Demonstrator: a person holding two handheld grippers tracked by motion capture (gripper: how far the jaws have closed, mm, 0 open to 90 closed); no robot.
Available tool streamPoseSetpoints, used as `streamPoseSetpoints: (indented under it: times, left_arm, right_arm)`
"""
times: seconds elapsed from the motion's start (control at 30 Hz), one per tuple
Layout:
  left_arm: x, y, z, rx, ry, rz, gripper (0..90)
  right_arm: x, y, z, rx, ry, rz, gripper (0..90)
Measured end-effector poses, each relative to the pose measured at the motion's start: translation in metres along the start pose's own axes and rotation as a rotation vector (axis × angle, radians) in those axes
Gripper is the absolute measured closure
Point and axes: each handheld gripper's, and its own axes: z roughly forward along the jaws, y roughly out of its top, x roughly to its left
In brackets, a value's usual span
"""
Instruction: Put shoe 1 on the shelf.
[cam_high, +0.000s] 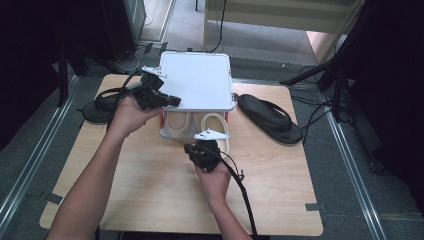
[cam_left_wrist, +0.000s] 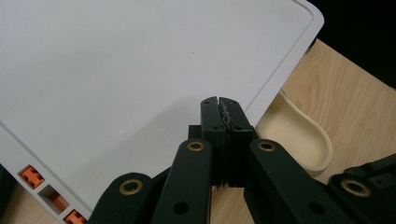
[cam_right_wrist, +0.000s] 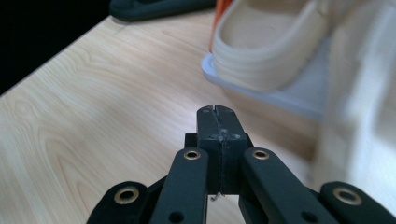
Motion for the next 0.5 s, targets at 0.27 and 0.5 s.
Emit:
streamPoseSetpoints:
  times: [0.27, 0.5]
  left_arm:
    - [0.000, 0.000, 0.000, 0.000, -0.002, 0.000, 90.0]
    - [0.000, 0.000, 0.000, 0.000, -0.001, 0.001, 90.0]
  right_arm:
    - [-0.016, -0.028, -0.033, 0.011, -0.038, 0.014, 90.0]
    - [-0.030, -0.049, -0.055, 0.011, -0.058, 0.046, 90.0]
